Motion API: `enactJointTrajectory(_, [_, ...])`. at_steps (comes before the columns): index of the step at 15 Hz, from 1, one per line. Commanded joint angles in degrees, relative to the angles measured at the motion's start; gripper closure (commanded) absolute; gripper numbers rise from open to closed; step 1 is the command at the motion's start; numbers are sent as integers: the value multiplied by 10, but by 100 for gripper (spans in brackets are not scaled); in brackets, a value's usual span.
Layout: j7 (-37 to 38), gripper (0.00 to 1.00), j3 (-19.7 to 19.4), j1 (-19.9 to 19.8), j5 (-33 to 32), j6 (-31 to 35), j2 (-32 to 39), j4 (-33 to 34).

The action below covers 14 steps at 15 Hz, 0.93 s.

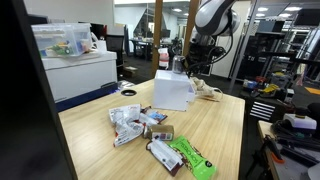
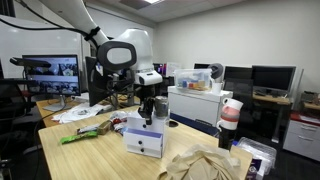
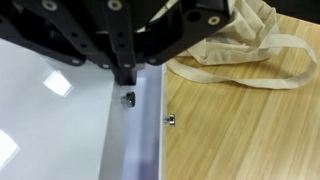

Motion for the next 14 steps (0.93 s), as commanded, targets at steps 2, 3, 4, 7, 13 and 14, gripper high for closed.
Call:
enactJointTrajectory(2, [-25,100,2,5,25,3,1,-1])
enactJointTrajectory(3, [-29,100,3,5,25,1,-3,-5])
enactJointTrajectory(4, [-34,100,3,5,26,-1,-8,-11])
enactJointTrajectory(7, [-51,100,4,7,26,-5,-19,-26])
enactJointTrajectory(13, [-68,100,-3,6,17,-5,-34,-46])
enactJointTrajectory(14, [-69,100,-4,6,16,-7,-37,-47])
